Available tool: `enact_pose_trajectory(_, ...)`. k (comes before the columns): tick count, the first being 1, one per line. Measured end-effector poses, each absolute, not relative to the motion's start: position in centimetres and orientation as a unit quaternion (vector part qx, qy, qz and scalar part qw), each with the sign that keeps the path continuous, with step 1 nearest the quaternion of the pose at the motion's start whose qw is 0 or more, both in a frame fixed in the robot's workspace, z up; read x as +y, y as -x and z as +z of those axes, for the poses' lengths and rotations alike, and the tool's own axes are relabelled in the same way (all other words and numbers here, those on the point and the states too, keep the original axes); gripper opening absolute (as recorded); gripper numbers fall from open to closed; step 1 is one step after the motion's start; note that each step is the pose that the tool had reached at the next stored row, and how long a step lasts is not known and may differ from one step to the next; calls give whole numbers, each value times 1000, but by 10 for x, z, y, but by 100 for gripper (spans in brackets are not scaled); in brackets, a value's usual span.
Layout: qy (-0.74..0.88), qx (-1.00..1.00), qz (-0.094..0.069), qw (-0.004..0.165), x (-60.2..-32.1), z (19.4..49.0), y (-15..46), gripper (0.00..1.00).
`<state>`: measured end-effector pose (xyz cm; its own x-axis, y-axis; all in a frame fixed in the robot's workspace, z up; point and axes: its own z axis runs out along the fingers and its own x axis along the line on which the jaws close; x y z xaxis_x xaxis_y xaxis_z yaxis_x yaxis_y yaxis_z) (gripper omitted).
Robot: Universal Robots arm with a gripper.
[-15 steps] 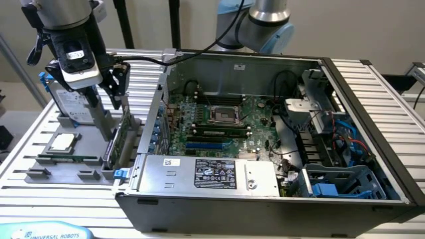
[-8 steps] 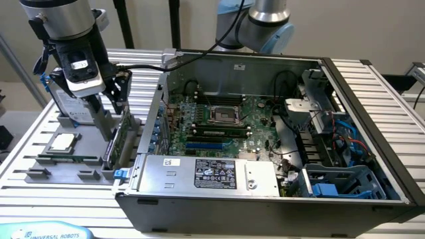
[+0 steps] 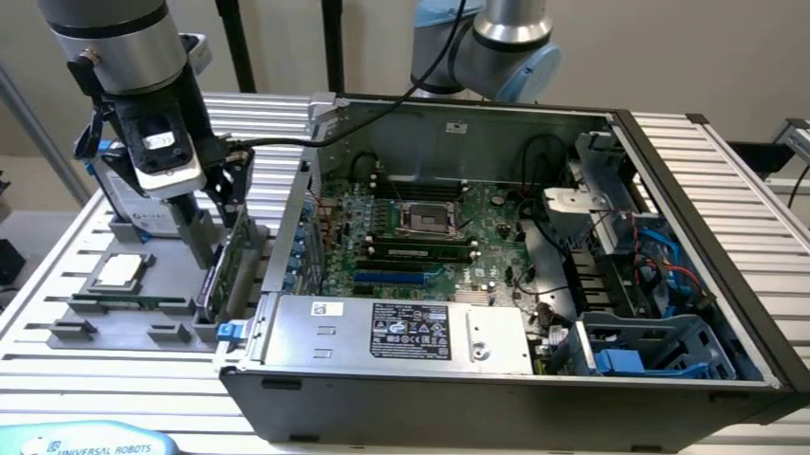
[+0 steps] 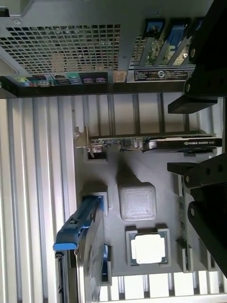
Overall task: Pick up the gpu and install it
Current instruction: 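Pick up the gpu and move the gpu toward the slot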
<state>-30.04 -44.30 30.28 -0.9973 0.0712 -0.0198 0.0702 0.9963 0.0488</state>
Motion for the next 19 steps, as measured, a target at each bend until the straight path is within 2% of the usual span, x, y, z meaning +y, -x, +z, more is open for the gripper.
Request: enact_pose_trajectory(19, -35, 999, 24, 11, -447, 268, 300, 54)
